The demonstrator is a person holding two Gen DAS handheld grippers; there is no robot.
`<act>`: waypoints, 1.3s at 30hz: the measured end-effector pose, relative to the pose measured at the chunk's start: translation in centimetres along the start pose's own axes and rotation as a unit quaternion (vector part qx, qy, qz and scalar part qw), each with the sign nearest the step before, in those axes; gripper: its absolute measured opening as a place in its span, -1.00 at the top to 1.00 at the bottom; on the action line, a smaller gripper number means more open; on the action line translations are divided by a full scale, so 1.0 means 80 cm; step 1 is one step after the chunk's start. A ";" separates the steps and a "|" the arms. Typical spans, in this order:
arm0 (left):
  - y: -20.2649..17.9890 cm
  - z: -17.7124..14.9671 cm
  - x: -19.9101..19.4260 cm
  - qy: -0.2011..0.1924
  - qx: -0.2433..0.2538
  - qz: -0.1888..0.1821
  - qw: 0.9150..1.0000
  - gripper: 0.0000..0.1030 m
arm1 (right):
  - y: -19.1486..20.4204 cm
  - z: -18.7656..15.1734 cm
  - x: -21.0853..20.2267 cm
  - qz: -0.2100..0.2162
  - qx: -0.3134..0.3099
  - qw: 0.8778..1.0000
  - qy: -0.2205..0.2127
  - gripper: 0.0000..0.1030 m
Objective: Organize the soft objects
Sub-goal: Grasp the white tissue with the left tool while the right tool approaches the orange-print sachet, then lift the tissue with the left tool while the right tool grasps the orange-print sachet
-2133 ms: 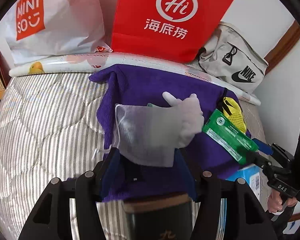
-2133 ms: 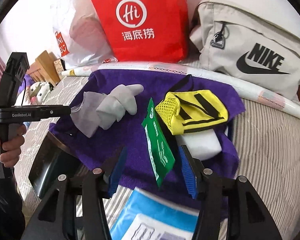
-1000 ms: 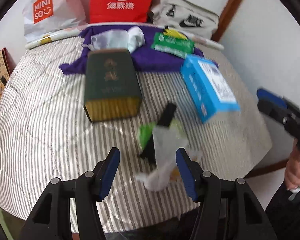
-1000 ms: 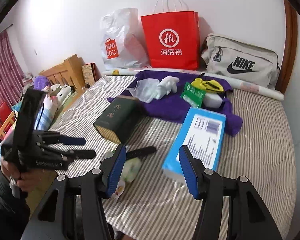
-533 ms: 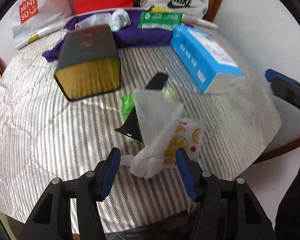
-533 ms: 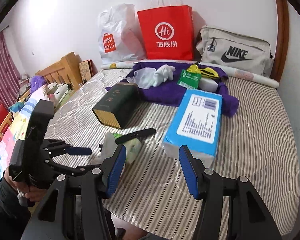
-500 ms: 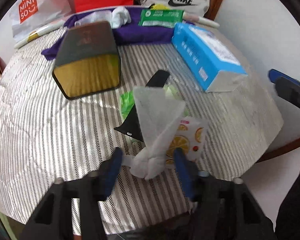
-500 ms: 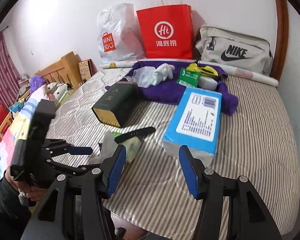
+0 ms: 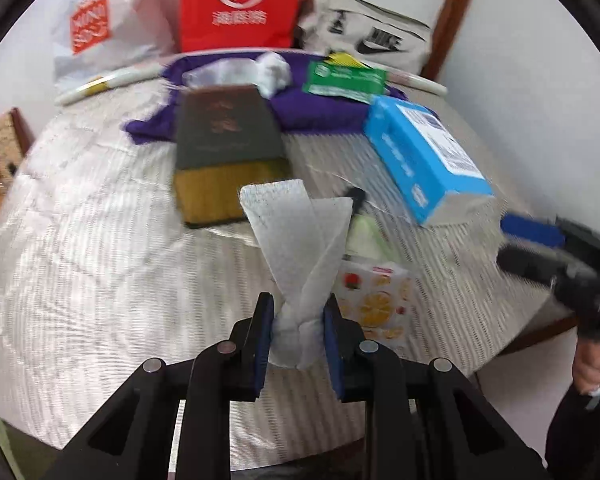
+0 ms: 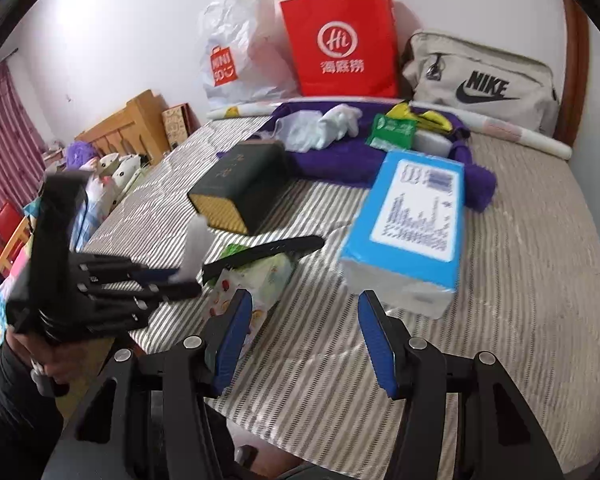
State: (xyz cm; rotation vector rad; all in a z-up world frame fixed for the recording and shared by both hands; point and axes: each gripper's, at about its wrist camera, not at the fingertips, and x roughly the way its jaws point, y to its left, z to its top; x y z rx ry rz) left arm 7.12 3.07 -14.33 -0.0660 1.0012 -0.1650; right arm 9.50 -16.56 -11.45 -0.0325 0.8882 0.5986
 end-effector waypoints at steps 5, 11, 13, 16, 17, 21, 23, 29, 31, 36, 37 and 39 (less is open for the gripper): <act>0.037 0.003 0.000 0.006 -0.039 0.046 0.998 0.55 | 0.020 -0.010 0.029 0.019 -0.009 0.999 0.029 -0.07; 0.074 0.002 0.012 0.011 -0.072 0.067 0.995 0.55 | 0.043 -0.022 0.062 0.024 0.012 0.998 0.065 -0.16; 0.077 0.001 0.016 0.011 -0.073 0.065 0.995 0.55 | 0.050 -0.026 0.070 0.017 0.011 0.997 0.070 -0.22; 0.082 0.002 0.022 0.011 -0.078 0.054 0.995 0.55 | 0.061 -0.025 0.080 -0.005 0.002 0.997 0.076 -0.25; 0.084 0.002 0.023 0.011 -0.080 0.050 0.995 0.55 | 0.063 -0.024 0.084 -0.006 0.002 0.997 0.077 -0.27; 0.089 -0.004 0.022 0.011 -0.083 0.044 0.996 0.51 | 0.067 -0.021 0.094 -0.003 0.021 0.997 0.078 -0.37; 0.094 -0.006 0.024 0.011 -0.087 0.045 0.995 0.51 | 0.069 -0.020 0.102 0.001 0.033 0.996 0.082 -0.37; 0.101 -0.009 0.030 0.011 -0.096 0.039 0.995 0.51 | 0.078 -0.015 0.117 -0.005 0.053 0.995 0.089 -0.40; 0.100 -0.008 0.030 0.009 -0.097 0.037 0.995 0.51 | 0.079 -0.012 0.122 -0.009 0.065 0.994 0.090 -0.47; 0.097 -0.010 0.030 0.003 -0.094 0.037 0.995 0.50 | 0.092 -0.010 0.129 -0.051 0.051 0.994 0.077 -0.47; 0.097 -0.010 0.029 0.002 -0.094 0.037 0.995 0.49 | 0.095 -0.010 0.131 -0.060 0.042 0.994 0.077 -0.47; 0.098 -0.011 0.029 0.000 -0.097 0.036 0.995 0.49 | 0.098 -0.012 0.132 -0.077 0.032 0.994 0.072 -0.33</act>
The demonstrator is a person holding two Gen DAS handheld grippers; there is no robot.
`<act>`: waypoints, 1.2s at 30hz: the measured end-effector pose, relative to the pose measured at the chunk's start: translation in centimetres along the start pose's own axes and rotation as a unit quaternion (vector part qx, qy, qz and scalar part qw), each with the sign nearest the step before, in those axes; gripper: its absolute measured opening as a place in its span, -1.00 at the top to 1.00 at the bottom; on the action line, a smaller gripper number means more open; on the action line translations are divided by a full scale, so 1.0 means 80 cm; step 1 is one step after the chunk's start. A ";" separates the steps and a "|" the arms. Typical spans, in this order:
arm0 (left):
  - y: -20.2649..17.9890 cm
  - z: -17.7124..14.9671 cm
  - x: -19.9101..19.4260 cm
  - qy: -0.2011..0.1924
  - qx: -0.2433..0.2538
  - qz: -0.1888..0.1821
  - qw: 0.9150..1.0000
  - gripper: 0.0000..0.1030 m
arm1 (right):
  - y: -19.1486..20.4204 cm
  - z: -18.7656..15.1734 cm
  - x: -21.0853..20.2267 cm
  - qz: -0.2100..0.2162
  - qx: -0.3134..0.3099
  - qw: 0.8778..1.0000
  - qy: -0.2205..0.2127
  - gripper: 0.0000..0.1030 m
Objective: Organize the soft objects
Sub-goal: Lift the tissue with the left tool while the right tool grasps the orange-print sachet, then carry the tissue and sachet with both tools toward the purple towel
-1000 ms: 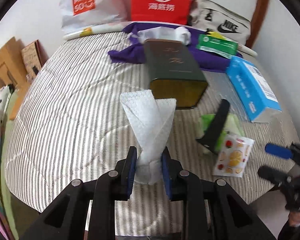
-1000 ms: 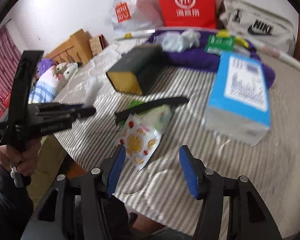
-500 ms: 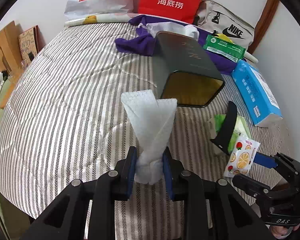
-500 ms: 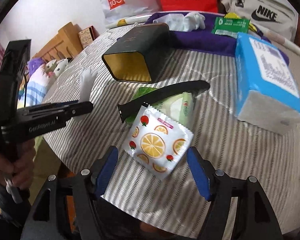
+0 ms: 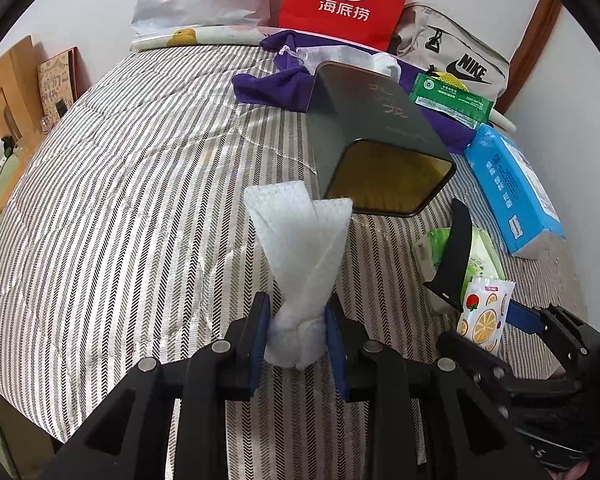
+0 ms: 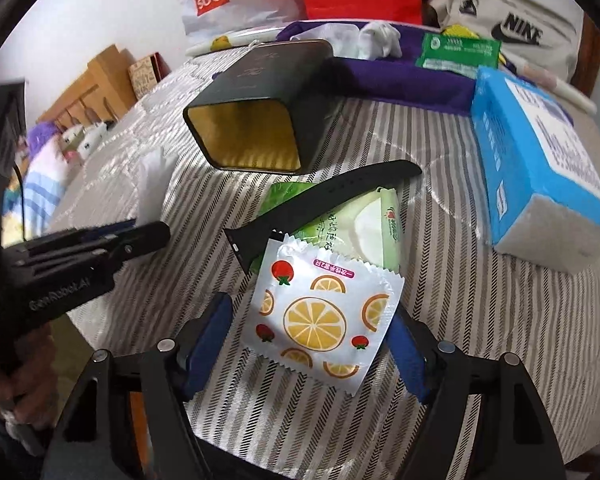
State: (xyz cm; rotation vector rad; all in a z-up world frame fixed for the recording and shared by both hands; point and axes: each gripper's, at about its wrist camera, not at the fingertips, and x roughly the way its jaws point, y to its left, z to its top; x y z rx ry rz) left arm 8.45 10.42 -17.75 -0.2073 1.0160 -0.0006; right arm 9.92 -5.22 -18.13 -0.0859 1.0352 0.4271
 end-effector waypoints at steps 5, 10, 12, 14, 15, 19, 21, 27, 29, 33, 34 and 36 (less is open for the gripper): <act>-0.001 -0.002 -0.002 -0.001 -0.001 0.000 1.000 0.46 | -0.007 -0.006 -0.004 -0.012 -0.003 1.000 -0.013 -0.09; -0.007 -0.005 -0.002 -0.002 -0.001 0.008 1.000 0.41 | -0.026 -0.014 -0.014 -0.003 0.011 1.000 -0.011 0.04; -0.010 -0.006 -0.002 -0.003 -0.001 0.014 1.000 0.41 | -0.031 -0.018 -0.017 -0.003 0.013 1.000 -0.012 0.08; -0.013 -0.007 -0.003 -0.002 -0.001 0.016 1.000 0.41 | -0.037 -0.024 -0.022 -0.002 0.013 1.000 -0.014 0.11; -0.014 -0.008 -0.003 -0.002 -0.001 0.015 1.000 0.41 | -0.040 -0.026 -0.025 -0.001 0.014 1.000 -0.016 0.29; -0.019 -0.010 -0.002 -0.004 -0.001 0.021 1.000 0.41 | -0.058 -0.032 -0.036 0.004 0.018 1.000 -0.018 0.64; -0.019 -0.010 -0.002 -0.004 -0.004 0.022 1.000 0.41 | -0.067 -0.035 -0.036 0.005 0.027 0.999 -0.018 0.71; -0.020 -0.010 -0.005 0.001 -0.012 0.010 1.000 0.52 | -0.078 -0.040 -0.049 0.026 0.031 0.999 -0.033 0.83; -0.021 -0.011 -0.008 0.001 -0.015 0.005 1.000 0.53 | -0.082 -0.041 -0.055 0.036 0.034 0.998 -0.039 0.86; -0.024 -0.009 -0.016 -0.007 -0.018 -0.001 1.000 0.55 | -0.094 -0.043 -0.065 0.047 0.042 0.997 -0.045 0.93; -0.024 -0.009 -0.019 -0.010 -0.018 -0.002 1.000 0.55 | -0.098 -0.043 -0.069 0.045 0.042 0.997 -0.049 0.94; -0.025 -0.008 -0.022 -0.013 -0.017 -0.005 1.000 0.55 | -0.106 -0.045 -0.077 0.041 0.045 0.997 -0.056 0.94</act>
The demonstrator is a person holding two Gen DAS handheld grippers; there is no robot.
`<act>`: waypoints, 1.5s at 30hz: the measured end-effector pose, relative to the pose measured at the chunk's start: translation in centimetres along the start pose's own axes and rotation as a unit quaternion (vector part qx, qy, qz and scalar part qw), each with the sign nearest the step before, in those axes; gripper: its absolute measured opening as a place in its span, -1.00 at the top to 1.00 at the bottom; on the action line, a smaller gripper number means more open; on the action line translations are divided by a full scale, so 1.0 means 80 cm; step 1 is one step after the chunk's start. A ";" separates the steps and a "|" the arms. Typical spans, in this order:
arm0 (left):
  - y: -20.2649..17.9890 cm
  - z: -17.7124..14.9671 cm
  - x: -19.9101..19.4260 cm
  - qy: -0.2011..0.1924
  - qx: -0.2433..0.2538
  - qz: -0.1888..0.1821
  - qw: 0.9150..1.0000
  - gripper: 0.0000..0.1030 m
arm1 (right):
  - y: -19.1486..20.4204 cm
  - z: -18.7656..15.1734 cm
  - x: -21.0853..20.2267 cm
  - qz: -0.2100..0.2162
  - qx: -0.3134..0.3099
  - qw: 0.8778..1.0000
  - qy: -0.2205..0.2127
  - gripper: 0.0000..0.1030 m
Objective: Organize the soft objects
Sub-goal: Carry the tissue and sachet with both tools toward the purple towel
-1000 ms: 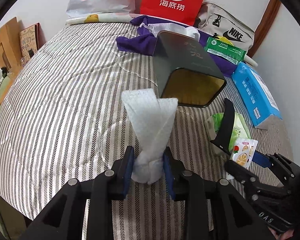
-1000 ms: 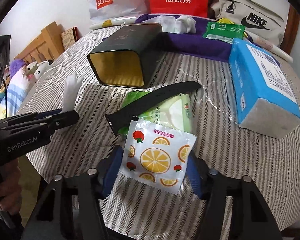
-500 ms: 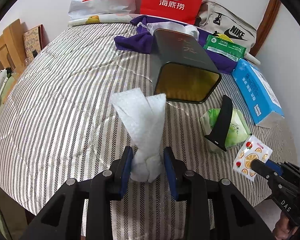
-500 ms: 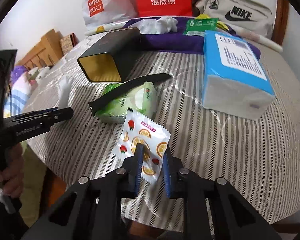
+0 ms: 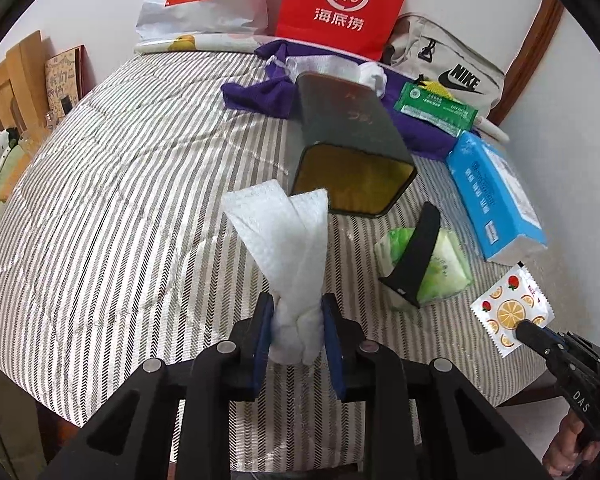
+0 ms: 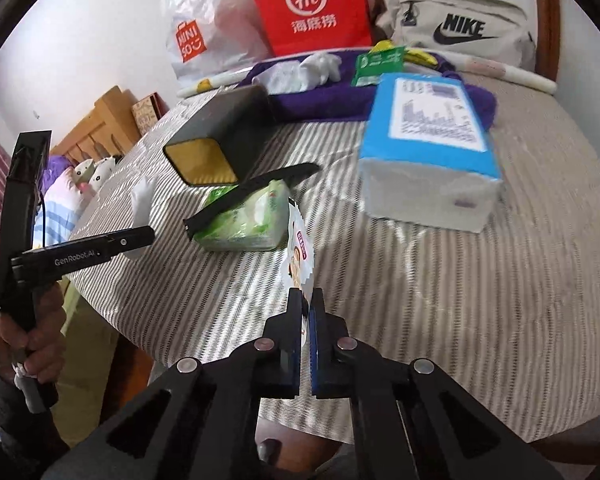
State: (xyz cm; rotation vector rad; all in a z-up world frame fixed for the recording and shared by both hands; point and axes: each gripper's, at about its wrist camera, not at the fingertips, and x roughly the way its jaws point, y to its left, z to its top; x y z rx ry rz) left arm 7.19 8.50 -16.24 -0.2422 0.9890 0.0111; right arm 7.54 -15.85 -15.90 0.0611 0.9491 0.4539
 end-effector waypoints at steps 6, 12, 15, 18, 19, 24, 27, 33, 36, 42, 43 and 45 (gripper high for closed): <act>-0.003 0.005 -0.009 -0.005 -0.005 -0.010 1.000 0.55 | -0.027 -0.002 -0.025 -0.018 0.016 1.000 -0.017 0.94; -0.005 0.016 -0.024 -0.010 -0.011 -0.027 1.000 0.55 | -0.048 0.003 -0.050 -0.033 0.028 0.998 -0.036 0.94; -0.009 0.023 -0.031 -0.016 -0.008 -0.025 1.000 0.55 | -0.054 0.012 -0.061 -0.038 0.030 0.998 -0.048 0.94; -0.014 0.034 -0.038 -0.022 -0.006 -0.028 0.999 0.55 | -0.057 0.023 -0.068 -0.041 0.027 0.997 -0.057 0.94; -0.015 0.038 -0.041 -0.023 -0.005 -0.031 0.999 0.55 | -0.057 0.029 -0.071 -0.043 0.025 0.997 -0.060 0.94; -0.020 0.056 -0.046 -0.026 0.000 -0.036 0.999 0.55 | -0.057 0.054 -0.080 -0.046 0.010 0.996 -0.075 0.94; -0.023 0.068 -0.045 -0.025 0.004 -0.036 0.999 0.55 | -0.056 0.074 -0.079 -0.047 0.002 0.996 -0.082 0.94; -0.030 0.098 -0.040 -0.026 0.012 -0.033 0.999 0.55 | -0.051 0.118 -0.070 -0.043 -0.014 0.995 -0.091 0.94; -0.033 0.115 -0.036 -0.028 0.016 -0.032 0.999 0.55 | -0.048 0.141 -0.061 -0.038 -0.022 0.995 -0.095 0.94; -0.038 0.154 -0.025 -0.032 0.020 -0.028 0.999 0.55 | -0.045 0.187 -0.040 -0.031 -0.028 0.994 -0.100 0.94; -0.039 0.159 -0.023 -0.033 0.021 -0.028 0.999 0.55 | -0.045 0.194 -0.037 -0.030 -0.028 0.994 -0.102 0.94; -0.041 0.172 -0.017 -0.032 0.025 -0.026 0.999 0.55 | -0.043 0.205 -0.029 -0.029 -0.033 0.994 -0.102 0.94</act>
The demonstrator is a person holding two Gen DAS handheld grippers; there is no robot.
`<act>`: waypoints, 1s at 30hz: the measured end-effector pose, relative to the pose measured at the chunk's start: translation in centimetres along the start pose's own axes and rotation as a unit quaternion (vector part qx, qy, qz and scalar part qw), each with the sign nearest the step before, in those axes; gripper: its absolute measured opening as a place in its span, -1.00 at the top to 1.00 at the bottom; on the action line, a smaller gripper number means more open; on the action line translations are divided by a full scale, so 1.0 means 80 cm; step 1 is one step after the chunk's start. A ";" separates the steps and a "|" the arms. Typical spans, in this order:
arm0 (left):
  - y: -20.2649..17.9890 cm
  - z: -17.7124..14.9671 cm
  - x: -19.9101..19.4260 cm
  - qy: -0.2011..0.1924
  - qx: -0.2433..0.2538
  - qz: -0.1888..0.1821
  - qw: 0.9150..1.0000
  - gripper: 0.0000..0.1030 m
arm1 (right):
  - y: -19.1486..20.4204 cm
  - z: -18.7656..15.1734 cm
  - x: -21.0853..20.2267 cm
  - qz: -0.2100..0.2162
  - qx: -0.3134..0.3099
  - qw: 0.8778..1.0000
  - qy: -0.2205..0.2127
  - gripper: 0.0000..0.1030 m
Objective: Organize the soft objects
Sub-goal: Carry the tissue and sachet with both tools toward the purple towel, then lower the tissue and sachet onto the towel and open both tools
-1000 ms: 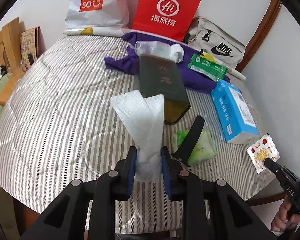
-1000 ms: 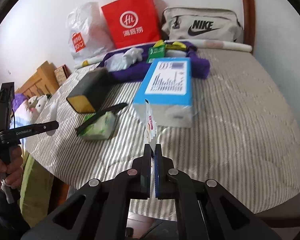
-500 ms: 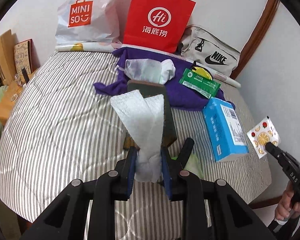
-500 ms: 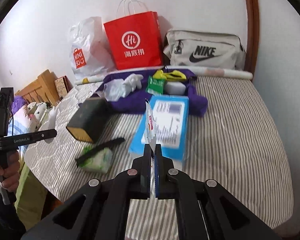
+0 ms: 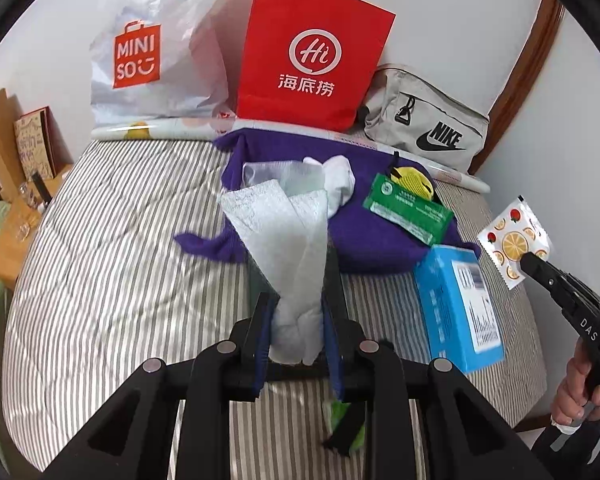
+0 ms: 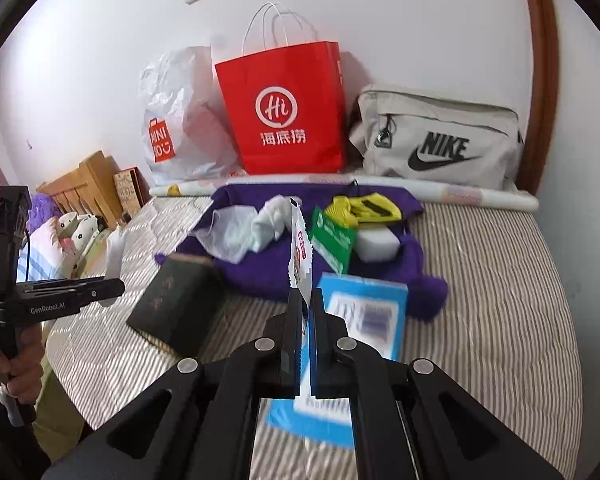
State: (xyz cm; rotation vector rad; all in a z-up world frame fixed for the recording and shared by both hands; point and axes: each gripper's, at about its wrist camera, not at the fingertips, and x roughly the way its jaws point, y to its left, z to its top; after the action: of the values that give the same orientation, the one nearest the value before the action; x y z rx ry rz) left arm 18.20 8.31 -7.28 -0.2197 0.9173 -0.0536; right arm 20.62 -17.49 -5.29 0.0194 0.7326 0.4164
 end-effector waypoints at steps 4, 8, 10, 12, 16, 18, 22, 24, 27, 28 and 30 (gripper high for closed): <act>0.001 0.023 0.015 0.000 0.006 0.004 1.000 0.55 | 0.001 0.021 0.027 -0.003 -0.014 1.000 0.006 0.94; 0.006 0.043 0.035 0.004 0.003 0.006 1.000 0.55 | -0.002 0.033 0.059 -0.007 -0.017 1.000 0.023 0.94; 0.008 0.051 0.046 0.006 0.004 0.009 1.000 0.55 | -0.003 0.038 0.074 -0.003 -0.017 0.999 0.033 0.94; 0.011 0.060 0.056 0.008 0.007 0.013 1.000 0.55 | -0.004 0.042 0.089 -0.001 -0.020 0.999 0.042 0.94; 0.017 0.079 0.075 0.009 0.002 0.014 1.000 0.55 | -0.007 0.052 0.115 -0.004 -0.031 0.998 0.053 0.94; 0.021 0.086 0.084 0.014 -0.005 0.004 1.000 0.55 | -0.009 0.056 0.127 -0.005 -0.030 0.998 0.062 0.94; 0.024 0.097 0.107 0.027 -0.016 -0.014 0.999 0.55 | -0.016 0.060 0.148 0.001 -0.026 0.997 0.079 0.94; 0.022 0.100 0.115 0.031 -0.014 -0.012 0.999 0.55 | -0.017 0.062 0.155 -0.002 -0.029 0.996 0.082 0.94; 0.023 0.105 0.132 0.044 -0.023 -0.012 0.999 0.55 | -0.018 0.064 0.163 0.003 -0.029 0.996 0.088 0.94; 0.025 0.107 0.138 0.051 -0.032 -0.013 0.998 0.55 | -0.019 0.064 0.167 0.004 -0.030 0.995 0.092 0.94; 0.024 0.112 0.151 0.060 -0.041 -0.013 0.997 0.55 | -0.020 0.066 0.174 0.005 -0.028 0.995 0.097 0.94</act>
State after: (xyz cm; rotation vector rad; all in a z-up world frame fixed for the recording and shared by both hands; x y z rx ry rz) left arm 32.52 10.00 -11.87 -0.3069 1.0370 -0.0529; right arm 33.87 -13.04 -10.61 -0.0709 0.9128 0.4512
